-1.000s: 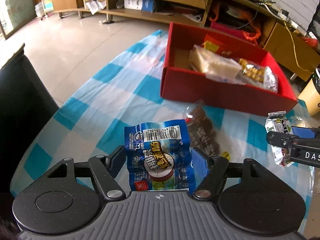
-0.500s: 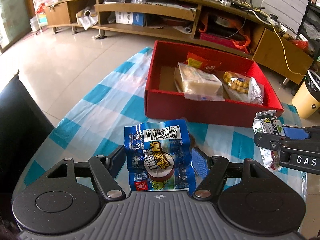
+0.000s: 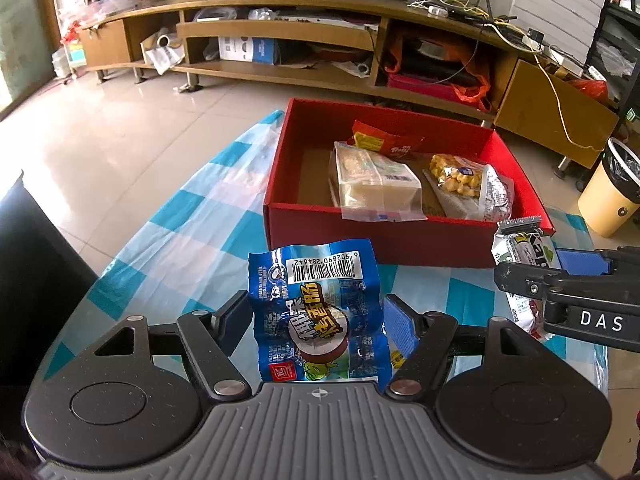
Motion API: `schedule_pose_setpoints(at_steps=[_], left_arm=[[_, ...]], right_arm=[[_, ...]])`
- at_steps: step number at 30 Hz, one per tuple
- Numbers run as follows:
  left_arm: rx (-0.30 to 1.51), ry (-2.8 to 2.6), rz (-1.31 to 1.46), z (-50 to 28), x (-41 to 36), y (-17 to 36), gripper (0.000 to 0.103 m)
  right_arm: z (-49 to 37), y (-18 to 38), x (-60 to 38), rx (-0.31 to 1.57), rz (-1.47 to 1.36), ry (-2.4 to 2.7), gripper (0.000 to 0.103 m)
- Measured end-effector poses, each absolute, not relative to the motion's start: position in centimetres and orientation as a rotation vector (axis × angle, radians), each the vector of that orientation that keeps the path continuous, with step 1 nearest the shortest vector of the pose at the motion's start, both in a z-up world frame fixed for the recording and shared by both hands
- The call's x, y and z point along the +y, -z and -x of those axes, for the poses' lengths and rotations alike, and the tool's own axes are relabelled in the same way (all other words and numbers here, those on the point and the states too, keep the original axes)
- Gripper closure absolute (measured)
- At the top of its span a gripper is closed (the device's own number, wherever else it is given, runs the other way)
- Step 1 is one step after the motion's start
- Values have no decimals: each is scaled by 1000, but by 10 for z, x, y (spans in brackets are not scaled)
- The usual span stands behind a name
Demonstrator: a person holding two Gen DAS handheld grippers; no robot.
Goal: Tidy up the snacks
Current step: 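Lift both packets and carry them over the red box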
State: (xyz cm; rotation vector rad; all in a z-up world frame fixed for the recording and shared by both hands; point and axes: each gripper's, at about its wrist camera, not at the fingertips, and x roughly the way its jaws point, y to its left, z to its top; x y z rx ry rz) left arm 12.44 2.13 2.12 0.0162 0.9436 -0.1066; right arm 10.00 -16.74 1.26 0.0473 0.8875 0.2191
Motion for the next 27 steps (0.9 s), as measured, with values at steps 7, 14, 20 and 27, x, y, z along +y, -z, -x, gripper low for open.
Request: schedule_pose_setpoints(at_steps=[7,14,20,27], left_arm=[[919,116,-12,-133,15,-29,26],[898,121,-20,-145,5,-35,26],[878,118,-18,-162,-1,-41,26],[865,115,-20,-184,-9,-43,26]], right_arm=[[-105,-19,-170,870,-61,-214,46],[-115,-28,-177,842,-81,-201,45],[-126,-33,-182,825,-102,-186,45],[-146,-35,-190,810,-139,-161,45]])
